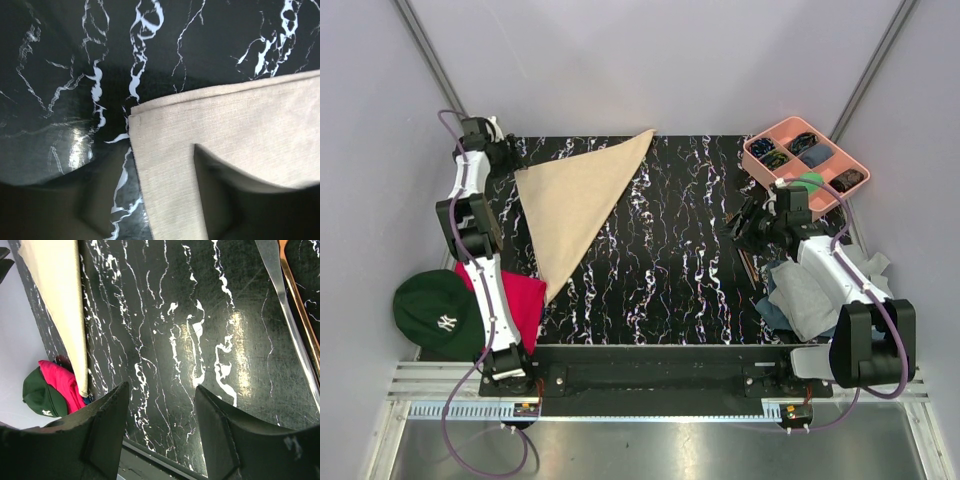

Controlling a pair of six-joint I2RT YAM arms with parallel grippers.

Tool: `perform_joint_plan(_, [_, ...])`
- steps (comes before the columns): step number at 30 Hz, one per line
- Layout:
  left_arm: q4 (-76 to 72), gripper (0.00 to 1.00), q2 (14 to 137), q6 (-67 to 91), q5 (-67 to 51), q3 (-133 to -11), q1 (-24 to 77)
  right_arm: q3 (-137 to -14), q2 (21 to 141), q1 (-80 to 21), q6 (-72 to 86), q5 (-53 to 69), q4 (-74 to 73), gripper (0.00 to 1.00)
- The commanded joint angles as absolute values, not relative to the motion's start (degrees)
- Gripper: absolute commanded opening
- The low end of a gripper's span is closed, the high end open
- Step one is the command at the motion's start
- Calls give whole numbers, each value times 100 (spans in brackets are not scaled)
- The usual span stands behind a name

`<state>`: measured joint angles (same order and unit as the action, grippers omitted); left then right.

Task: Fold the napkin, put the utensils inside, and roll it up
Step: Fold the napkin

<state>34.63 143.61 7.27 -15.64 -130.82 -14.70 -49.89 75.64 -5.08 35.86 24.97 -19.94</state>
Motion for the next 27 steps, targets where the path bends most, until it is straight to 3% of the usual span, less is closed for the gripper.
perform_joint_plan(1, [3147,87,14212,721,-1512,-13360,-1503,-5071,7831,-527,3498,2470,-1802,64])
perform_joint_plan(3, [3112,99,13993,729,-1494,-13219,-1485,-5132,7997,-536,3454,2391,-1749,64])
perform_joint_plan(8, [2901,99,13195,764,-1354,-12553,-1328,-5492,8358,-589,2954,1583,-1854,63])
perform_joint_plan(14, [2681,99,12394,1010,-1161,-11770,-757,-6580,9368,-1264,2891,1608,-1846,62])
perform_joint_plan(19, [2716,99,11709,1309,-915,-11199,-133,-7276,10607,-2055,3488,2231,-1100,59])
perform_joint_plan(27, [2690,99,9661,1573,-808,-8862,246,-8761,12426,-2777,4516,2830,-185,55])
